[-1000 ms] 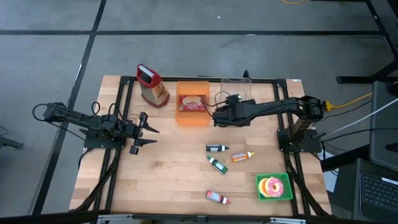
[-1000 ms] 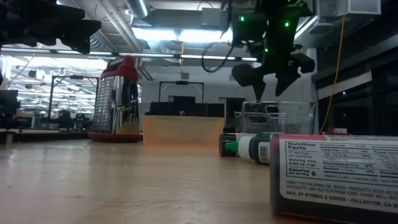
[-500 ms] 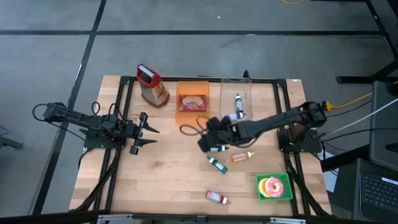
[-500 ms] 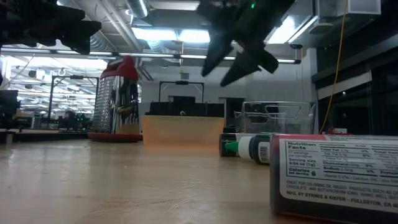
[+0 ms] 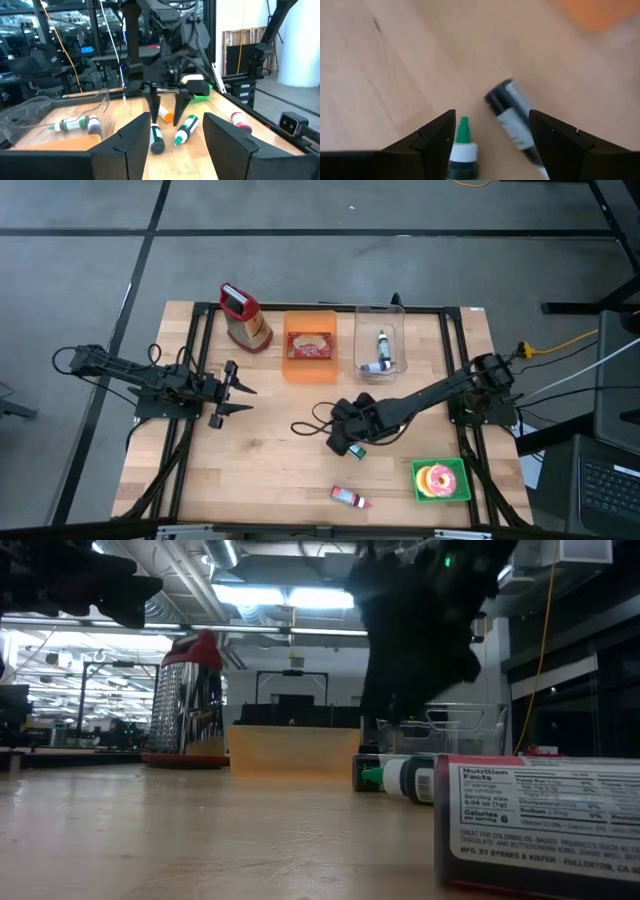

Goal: Pick & Place Food Item
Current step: Put the black food coloring into the transparent bin

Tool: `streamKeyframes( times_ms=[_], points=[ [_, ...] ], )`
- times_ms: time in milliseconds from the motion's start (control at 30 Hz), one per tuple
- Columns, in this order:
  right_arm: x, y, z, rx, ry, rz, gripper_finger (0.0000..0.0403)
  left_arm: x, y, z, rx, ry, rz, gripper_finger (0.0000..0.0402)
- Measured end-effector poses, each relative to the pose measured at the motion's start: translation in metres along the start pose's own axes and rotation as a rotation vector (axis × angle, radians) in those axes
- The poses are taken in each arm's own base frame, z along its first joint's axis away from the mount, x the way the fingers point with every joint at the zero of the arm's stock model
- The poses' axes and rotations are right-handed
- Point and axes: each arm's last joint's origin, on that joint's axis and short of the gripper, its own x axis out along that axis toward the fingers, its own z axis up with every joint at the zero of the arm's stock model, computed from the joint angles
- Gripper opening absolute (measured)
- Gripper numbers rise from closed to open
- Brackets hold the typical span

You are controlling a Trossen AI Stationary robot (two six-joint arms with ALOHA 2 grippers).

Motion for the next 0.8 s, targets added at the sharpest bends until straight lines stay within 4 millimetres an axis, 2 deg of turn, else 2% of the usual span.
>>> streamKeyframes(
  times_ms=[167,300,800],
  points=[
    [0.023,-0.004,-0.005,-0.009,0.075,-0.044,0.0253,0.000,0.000,-0.001,0.004,0.006,0.001,0.0177],
    [0.029,-0.008,-0.003,-0.006,0.083,-0.066,0.0253,0.000,0.000,0.000,0.005,0.004,0.001,0.0177],
    [0.029,-0.010,-0.002,-0.016,0.108,-0.054,0.0253,0.000,0.000,0.000,0.003,0.003,0.001,0.0177]
  ],
)
